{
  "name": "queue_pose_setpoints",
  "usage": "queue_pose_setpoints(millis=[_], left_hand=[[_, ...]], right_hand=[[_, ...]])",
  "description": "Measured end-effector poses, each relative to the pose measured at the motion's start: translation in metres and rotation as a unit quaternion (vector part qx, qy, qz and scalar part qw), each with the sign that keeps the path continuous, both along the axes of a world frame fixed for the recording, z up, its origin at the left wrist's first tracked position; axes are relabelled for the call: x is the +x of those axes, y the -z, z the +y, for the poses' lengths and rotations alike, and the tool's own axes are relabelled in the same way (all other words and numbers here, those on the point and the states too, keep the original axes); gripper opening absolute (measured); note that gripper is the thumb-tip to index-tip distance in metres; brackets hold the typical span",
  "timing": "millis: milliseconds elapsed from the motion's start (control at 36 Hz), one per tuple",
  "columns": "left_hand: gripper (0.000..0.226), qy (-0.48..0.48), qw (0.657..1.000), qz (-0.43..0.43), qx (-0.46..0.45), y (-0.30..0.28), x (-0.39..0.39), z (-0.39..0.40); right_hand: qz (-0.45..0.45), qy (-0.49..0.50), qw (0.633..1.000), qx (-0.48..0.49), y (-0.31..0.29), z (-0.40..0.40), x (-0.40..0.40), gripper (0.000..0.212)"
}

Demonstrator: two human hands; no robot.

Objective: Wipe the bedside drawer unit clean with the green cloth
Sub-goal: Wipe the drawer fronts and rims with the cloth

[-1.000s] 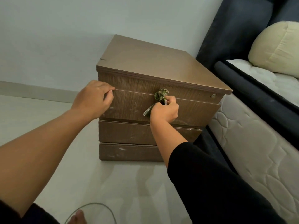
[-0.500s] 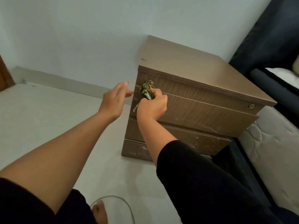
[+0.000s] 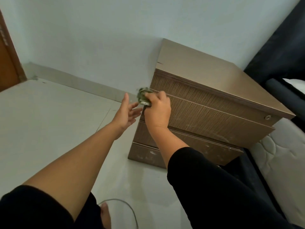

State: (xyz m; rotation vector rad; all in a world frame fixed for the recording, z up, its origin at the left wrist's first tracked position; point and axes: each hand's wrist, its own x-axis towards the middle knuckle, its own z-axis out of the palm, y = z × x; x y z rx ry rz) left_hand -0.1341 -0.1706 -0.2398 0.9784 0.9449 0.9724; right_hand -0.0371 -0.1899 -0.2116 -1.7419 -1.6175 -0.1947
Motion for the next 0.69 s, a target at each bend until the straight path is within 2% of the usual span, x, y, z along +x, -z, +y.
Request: queue_pose_setpoints(millis=[56, 167, 278, 333, 389, 444, 556, 694], left_hand=[[0.076, 0.003, 1.000, -0.001, -0.003, 0.006, 0.000, -0.002], [0.077, -0.037, 0.999, 0.006, -0.016, 0.016, -0.007, -0.001], [0.075, -0.085, 0.996, 0.015, -0.008, 0.016, -0.018, 0.008], [0.074, -0.092, 0.996, 0.000, -0.008, 0.016, -0.021, 0.012], [0.073, -0.094, 0.995, -0.011, -0.007, 0.019, -0.024, 0.014], [0.073, -0.095, 0.995, -0.011, 0.001, 0.021, -0.024, 0.015], [0.071, -0.079, 0.997, -0.003, 0.021, 0.020, -0.021, 0.016], [0.069, -0.032, 0.998, 0.032, 0.053, 0.017, -0.008, 0.014]], right_hand=[[-0.106, -0.035, 0.991, -0.071, 0.005, -0.002, 0.001, 0.036], [-0.199, -0.035, 0.968, -0.149, 0.021, -0.007, 0.000, 0.031], [-0.302, -0.073, 0.950, -0.019, 0.027, -0.009, 0.002, 0.017], [-0.350, -0.120, 0.927, 0.058, 0.027, -0.006, 0.005, 0.009], [-0.384, -0.163, 0.903, 0.105, 0.025, -0.002, 0.006, 0.012], [-0.422, -0.177, 0.883, 0.106, 0.024, 0.005, 0.010, 0.020], [-0.489, -0.178, 0.850, 0.083, 0.031, 0.016, 0.022, 0.022], [-0.475, -0.173, 0.858, 0.092, 0.041, 0.022, 0.027, 0.026]])
